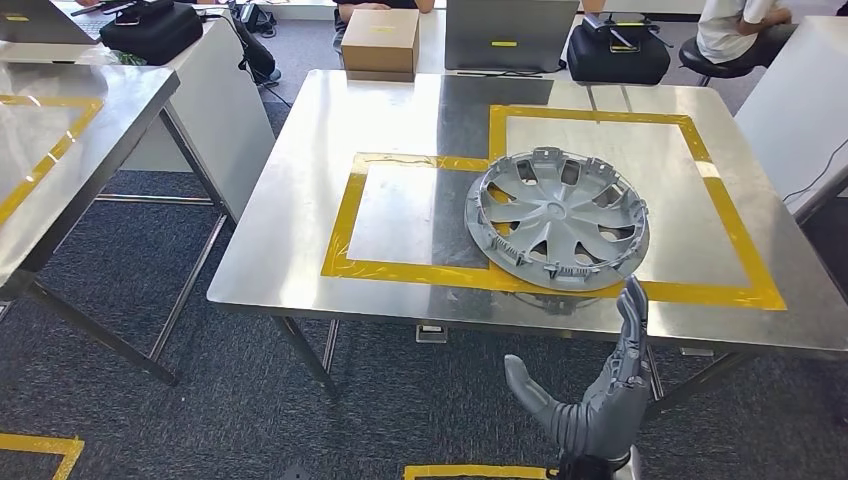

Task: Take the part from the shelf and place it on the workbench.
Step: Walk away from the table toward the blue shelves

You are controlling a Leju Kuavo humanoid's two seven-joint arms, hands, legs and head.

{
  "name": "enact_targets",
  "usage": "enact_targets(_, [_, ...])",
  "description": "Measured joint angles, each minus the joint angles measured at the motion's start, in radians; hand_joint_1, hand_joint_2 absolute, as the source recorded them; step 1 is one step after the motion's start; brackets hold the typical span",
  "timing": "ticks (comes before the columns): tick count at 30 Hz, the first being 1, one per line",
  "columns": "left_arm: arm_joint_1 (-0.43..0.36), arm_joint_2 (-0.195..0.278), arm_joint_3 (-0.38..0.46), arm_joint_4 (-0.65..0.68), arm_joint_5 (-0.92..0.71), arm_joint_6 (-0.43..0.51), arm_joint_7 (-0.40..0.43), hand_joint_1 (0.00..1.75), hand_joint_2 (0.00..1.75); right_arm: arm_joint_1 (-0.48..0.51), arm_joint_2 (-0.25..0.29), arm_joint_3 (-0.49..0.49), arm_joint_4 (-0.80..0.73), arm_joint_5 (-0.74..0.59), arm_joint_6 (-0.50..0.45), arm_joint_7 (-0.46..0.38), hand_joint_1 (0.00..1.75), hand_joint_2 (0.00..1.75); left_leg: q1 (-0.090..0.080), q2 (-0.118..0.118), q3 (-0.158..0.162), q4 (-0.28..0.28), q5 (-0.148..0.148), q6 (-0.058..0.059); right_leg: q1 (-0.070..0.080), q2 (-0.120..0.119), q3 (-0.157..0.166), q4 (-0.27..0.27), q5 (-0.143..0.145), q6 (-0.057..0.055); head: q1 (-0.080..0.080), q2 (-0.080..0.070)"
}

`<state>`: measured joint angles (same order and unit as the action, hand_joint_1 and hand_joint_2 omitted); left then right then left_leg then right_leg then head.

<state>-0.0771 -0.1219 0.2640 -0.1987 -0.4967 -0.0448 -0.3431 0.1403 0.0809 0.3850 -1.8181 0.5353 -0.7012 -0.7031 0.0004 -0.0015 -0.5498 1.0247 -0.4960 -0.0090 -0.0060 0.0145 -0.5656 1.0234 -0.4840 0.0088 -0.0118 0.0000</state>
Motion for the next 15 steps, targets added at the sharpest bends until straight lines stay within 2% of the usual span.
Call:
enact_targets(7, [-0.007, 0.000, 0.000, 0.000, 0.000, -0.012, 0.016, 0.00, 0.00, 0.001, 0.000, -0.004, 0.000, 0.006, 0.000, 0.000, 0.00, 1.75, -0.004, 0.000, -0.001, 0.004, -0.003, 0.005, -0.003, 0.000, 0.000, 0.000, 0.001, 0.004, 0.000, 0.000])
enact_targets(12, [-0.010, -0.002, 0.000, 0.000, -0.001, -0.012, 0.018, 0.00, 0.00, 0.001, 0.001, -0.006, -0.001, 0.007, 0.000, 0.000, 0.00, 1.75, -0.005, 0.001, -0.003, 0.003, 0.002, 0.018, -0.006, 0.001, 0.001, -0.002, 0.005, 0.017, 0.000, 0.000])
enact_targets(13, [-0.011, -0.003, 0.000, 0.000, -0.002, -0.012, 0.018, 0.00, 0.00, 0.002, 0.002, -0.006, -0.002, 0.008, 0.000, 0.000, 0.00, 1.75, -0.001, 0.003, -0.001, -0.004, 0.008, 0.022, -0.005, 0.000, -0.001, 0.003, -0.001, 0.020, 0.000, 0.000])
enact_targets(14, [-0.012, -0.004, 0.000, 0.000, -0.003, -0.012, 0.018, 0.00, 0.00, 0.003, 0.002, -0.007, -0.004, 0.009, 0.000, 0.000, 0.00, 1.75, 0.003, 0.005, -0.001, -0.010, 0.014, 0.027, -0.004, 0.000, -0.010, 0.024, -0.019, 0.023, 0.002, 0.000])
enact_targets(15, [-0.012, -0.005, 0.000, 0.000, -0.004, -0.012, 0.018, 0.00, 0.00, 0.003, 0.002, -0.007, -0.005, 0.011, 0.000, 0.000, 0.00, 1.75, 0.007, 0.007, -0.002, -0.016, 0.018, 0.031, -0.004, -0.002, -0.028, 0.066, -0.048, 0.027, 0.004, 0.000])
